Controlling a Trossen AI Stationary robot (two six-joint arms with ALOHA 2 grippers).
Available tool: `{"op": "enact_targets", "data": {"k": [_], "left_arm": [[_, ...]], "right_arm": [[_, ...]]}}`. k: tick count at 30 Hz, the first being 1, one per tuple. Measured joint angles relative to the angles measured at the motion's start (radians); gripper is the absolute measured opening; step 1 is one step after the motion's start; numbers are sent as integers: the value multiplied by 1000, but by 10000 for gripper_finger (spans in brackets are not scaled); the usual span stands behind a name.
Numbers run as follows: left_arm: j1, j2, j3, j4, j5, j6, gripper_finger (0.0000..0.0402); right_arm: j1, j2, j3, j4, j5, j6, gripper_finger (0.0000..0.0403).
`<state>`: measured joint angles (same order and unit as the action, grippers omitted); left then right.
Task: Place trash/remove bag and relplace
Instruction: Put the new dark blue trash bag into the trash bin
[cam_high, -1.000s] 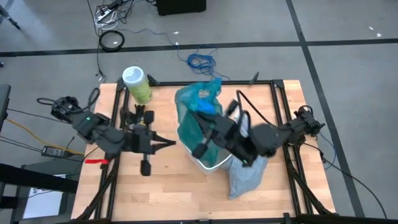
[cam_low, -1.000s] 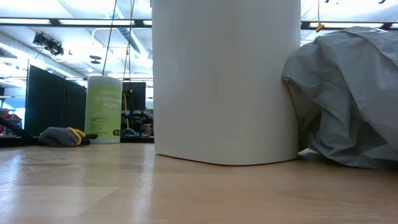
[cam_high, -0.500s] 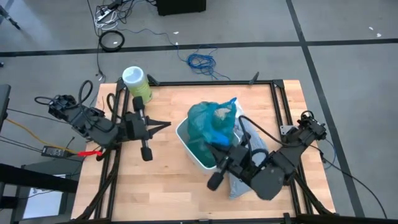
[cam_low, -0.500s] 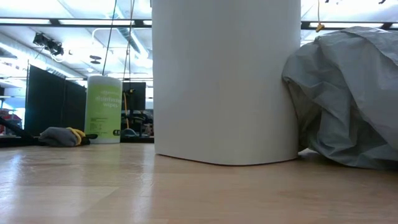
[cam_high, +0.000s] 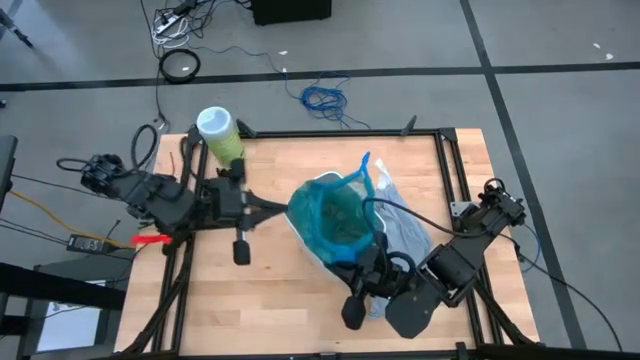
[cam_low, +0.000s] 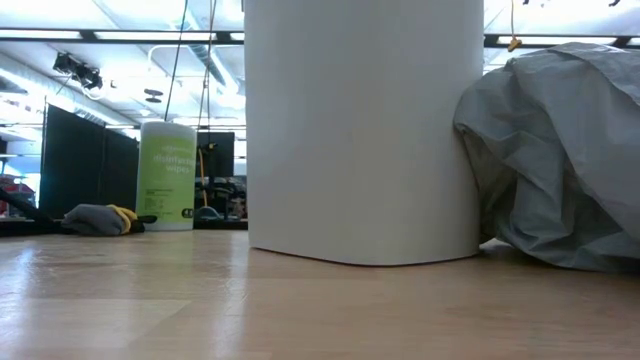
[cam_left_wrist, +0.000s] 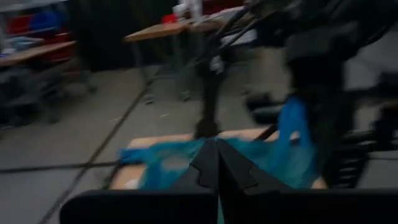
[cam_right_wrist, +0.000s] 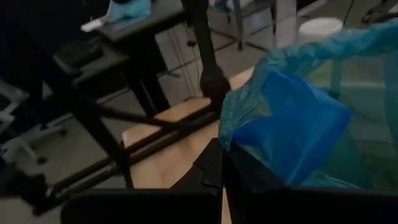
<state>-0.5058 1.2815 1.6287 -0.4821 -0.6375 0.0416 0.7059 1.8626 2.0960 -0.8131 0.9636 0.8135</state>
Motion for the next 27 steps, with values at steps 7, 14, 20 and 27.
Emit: {"op": "enact_targets", "data": {"k": [7, 14, 20, 27], "left_arm": [[63, 101, 0, 87, 128, 288, 1], [104, 198, 128, 66, 108, 632, 1], [160, 272, 355, -103, 253, 627, 1], [192, 449, 560, -464, 407, 756, 1]], "right_arm": [[25, 1, -19, -3, -21, 6, 0], [36, 2, -44, 25, -66, 26, 0], [30, 2, -53, 41, -67, 25, 0], [10, 2, -53, 41, -64, 24, 0]]}}
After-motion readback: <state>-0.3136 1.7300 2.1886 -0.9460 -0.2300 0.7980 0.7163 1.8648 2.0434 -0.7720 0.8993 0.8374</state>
